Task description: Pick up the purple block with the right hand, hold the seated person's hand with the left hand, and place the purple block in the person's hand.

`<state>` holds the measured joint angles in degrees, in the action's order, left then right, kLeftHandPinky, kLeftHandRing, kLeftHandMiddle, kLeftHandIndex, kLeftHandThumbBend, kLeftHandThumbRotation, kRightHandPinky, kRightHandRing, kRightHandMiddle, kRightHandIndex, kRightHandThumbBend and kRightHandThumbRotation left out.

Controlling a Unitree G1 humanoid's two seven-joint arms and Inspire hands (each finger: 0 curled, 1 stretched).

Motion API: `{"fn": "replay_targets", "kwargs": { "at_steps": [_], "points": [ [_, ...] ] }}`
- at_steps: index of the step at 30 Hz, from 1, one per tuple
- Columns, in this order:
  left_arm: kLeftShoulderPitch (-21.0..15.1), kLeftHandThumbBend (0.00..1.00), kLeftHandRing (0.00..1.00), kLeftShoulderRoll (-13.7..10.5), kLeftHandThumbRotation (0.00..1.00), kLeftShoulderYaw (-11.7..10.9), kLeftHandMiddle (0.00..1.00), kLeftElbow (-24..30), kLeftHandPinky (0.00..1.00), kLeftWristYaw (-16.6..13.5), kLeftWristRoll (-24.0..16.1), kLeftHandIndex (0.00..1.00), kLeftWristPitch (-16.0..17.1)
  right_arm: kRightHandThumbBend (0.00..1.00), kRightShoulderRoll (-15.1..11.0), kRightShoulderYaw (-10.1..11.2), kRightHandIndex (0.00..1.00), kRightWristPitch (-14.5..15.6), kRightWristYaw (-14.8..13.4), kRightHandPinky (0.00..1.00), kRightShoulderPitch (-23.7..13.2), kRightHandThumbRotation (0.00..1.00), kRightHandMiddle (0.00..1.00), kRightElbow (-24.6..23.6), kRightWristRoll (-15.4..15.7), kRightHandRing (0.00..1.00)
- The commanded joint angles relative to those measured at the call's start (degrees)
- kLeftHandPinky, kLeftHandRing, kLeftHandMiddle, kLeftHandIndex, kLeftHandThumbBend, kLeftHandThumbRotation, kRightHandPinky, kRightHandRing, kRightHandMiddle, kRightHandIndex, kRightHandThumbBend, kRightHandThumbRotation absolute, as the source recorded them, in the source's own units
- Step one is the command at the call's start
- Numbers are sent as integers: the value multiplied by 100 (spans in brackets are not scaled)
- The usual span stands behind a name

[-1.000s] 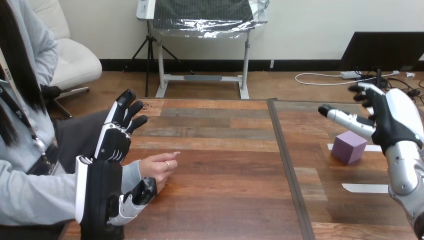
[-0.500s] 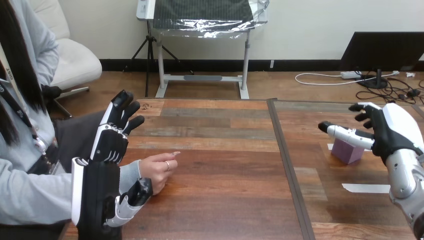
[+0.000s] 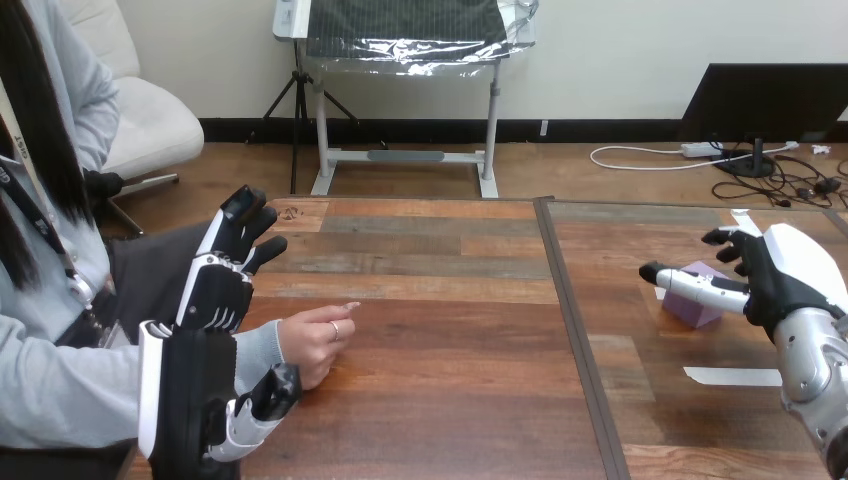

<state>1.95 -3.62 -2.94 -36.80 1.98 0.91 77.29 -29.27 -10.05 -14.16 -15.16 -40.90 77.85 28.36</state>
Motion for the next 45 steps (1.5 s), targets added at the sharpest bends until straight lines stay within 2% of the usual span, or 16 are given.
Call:
{"fn": "replay_targets", "kwargs": {
  "at_steps": [1,9,15,29,40,45],
  "points": [
    [-171,100,89,-10,82,23,92,312,81,32,76,90,88,92,-42,-84,84,16,-18,67,-350,71,81,-29,62,80],
    [-148,100,89,-11,81,-5,92,359,80,50,79,90,64,92,20,-176,84,111,-14,67,-324,69,81,-17,127,80],
    [-141,100,88,-16,82,-60,91,379,80,44,12,90,61,93,44,-261,85,152,24,66,-312,72,82,-17,196,80],
    [-145,100,89,-59,80,23,92,418,80,115,156,90,55,92,143,-432,84,251,10,65,-262,71,82,1,301,77],
    [-151,100,88,-57,78,38,91,444,80,156,225,90,72,91,186,-529,84,324,103,70,-256,66,83,16,377,81],
    [-164,100,88,-86,78,133,91,432,80,216,374,90,90,91,195,-644,84,450,138,72,-261,68,83,41,469,81]
  ]
}}
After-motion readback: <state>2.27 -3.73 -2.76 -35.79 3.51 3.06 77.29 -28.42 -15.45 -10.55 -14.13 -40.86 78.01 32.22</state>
